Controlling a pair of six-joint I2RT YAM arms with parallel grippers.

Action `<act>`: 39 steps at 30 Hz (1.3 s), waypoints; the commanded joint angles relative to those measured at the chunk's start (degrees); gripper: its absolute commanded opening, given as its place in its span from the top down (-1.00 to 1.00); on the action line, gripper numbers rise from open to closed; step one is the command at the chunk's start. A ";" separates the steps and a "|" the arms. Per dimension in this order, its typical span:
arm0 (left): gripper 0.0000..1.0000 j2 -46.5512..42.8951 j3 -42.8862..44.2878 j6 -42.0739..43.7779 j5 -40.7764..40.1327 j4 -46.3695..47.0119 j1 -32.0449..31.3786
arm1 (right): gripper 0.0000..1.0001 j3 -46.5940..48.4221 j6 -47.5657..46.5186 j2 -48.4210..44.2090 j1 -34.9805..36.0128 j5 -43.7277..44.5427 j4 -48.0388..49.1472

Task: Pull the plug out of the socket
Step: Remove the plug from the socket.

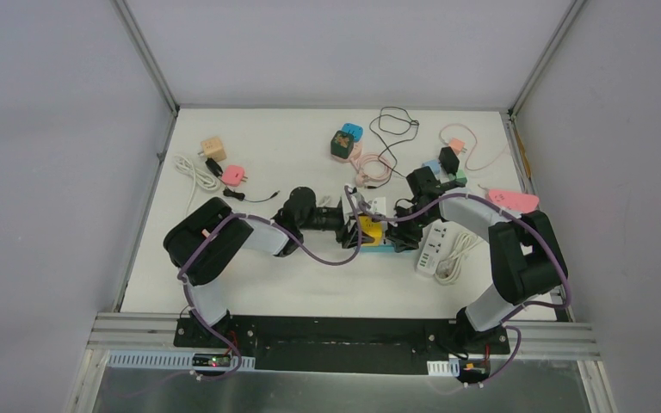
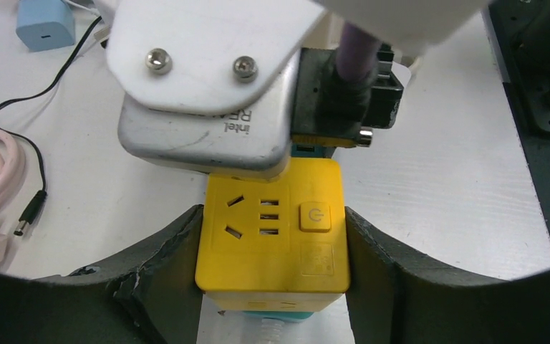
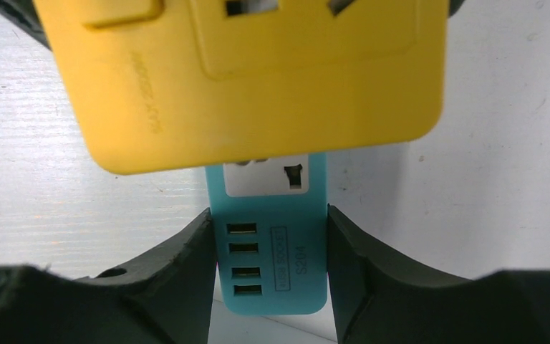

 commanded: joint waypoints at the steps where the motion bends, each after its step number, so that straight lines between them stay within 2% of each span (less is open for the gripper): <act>1: 1.00 -3.45 5.45 -13.95 2.93 7.41 -0.72 | 1.00 -1.68 4.25 4.03 -0.38 6.71 0.30; 5: 1.00 -1.59 5.85 -17.88 3.99 12.36 0.36 | 1.00 -1.69 4.25 4.02 -0.37 6.72 0.22; 7: 1.00 -2.35 3.49 -12.75 3.92 14.43 -0.13 | 1.00 -1.64 4.23 4.10 -0.38 6.71 0.21; 12: 1.00 -4.71 0.03 2.50 3.50 10.11 -2.35 | 1.00 -1.52 4.25 4.46 -0.29 6.78 0.05; 14: 1.00 -4.97 -1.02 4.39 4.09 11.48 -2.79 | 1.00 -1.51 4.25 4.47 -0.22 6.86 0.04; 16: 1.00 -4.76 -0.28 2.09 4.13 11.62 -2.75 | 1.00 -1.51 4.25 4.53 -0.29 6.89 0.02; 20: 1.00 -3.02 6.40 -15.09 4.89 7.61 -0.93 | 1.00 -1.51 4.26 4.48 -0.29 7.06 0.04; 23: 1.00 -0.91 7.52 -21.42 6.44 13.45 -0.12 | 1.00 -1.51 4.25 4.46 -0.29 7.06 0.04; 25: 1.00 -1.32 7.15 -20.25 6.33 12.82 -0.11 | 1.00 -1.53 4.25 4.46 -0.29 7.06 0.05; 27: 1.00 -2.98 6.54 -15.14 4.93 8.05 -0.50 | 1.00 -1.51 4.25 4.53 -0.29 7.15 0.09; 31: 1.00 -7.10 3.78 3.61 1.41 -2.63 -4.10 | 1.00 -1.42 4.34 4.71 -0.20 7.11 -0.05; 33: 1.00 -7.37 2.13 9.26 1.50 -2.13 -5.47 | 1.00 -1.34 4.34 4.89 -0.12 7.15 -0.05; 35: 1.00 -6.17 1.33 7.69 1.56 2.64 -5.60 | 1.00 -1.33 4.34 4.98 -0.12 7.23 -0.13; 37: 1.00 -5.34 1.68 2.60 1.37 5.83 -5.57 | 1.00 -1.33 4.34 4.98 -0.11 7.32 -0.08; 39: 1.00 -5.18 3.90 -3.30 1.46 3.64 -5.14 | 1.00 -1.28 4.42 4.98 -0.12 7.48 -0.06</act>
